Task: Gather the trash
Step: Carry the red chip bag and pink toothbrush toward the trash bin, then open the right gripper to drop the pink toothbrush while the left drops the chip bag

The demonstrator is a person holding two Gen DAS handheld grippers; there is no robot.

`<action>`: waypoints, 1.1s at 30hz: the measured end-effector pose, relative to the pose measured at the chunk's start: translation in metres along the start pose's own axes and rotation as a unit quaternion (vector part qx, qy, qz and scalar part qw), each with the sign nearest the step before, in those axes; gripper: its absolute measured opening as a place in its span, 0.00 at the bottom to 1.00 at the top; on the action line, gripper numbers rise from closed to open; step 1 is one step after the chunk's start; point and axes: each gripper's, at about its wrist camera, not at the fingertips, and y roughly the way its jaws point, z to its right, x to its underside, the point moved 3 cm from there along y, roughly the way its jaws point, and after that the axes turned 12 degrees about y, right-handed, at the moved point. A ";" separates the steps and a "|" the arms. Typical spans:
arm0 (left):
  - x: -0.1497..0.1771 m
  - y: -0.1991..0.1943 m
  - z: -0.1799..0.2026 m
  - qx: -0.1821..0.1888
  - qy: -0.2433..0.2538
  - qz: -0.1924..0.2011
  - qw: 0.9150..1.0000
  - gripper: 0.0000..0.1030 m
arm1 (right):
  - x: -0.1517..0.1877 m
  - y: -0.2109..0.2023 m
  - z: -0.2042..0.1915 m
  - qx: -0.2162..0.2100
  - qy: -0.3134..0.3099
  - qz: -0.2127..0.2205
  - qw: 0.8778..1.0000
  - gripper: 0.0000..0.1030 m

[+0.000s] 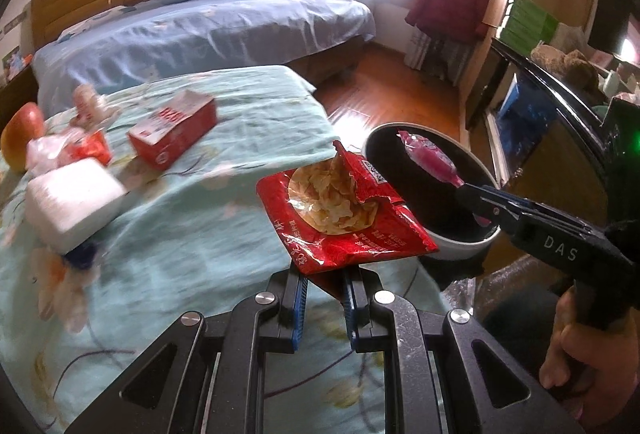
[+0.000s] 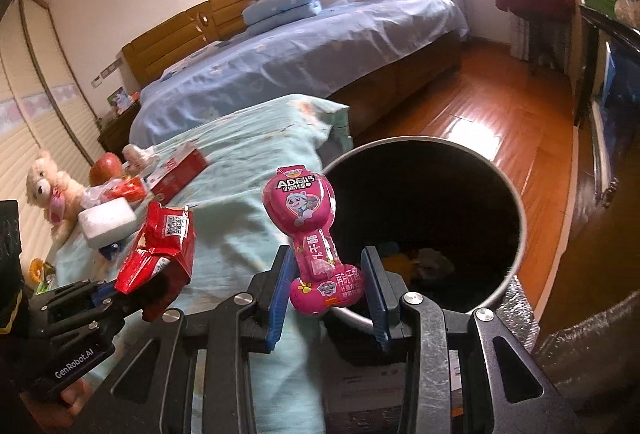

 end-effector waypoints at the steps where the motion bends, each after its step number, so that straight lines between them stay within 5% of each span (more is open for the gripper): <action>1: -0.003 0.003 0.003 0.001 0.003 0.000 1.000 0.14 | -0.001 0.000 0.003 0.002 0.002 0.001 1.000 0.34; 33: -0.059 0.075 0.044 0.029 0.023 -0.022 0.999 0.15 | -0.033 0.015 0.064 0.042 0.044 0.010 0.998 0.34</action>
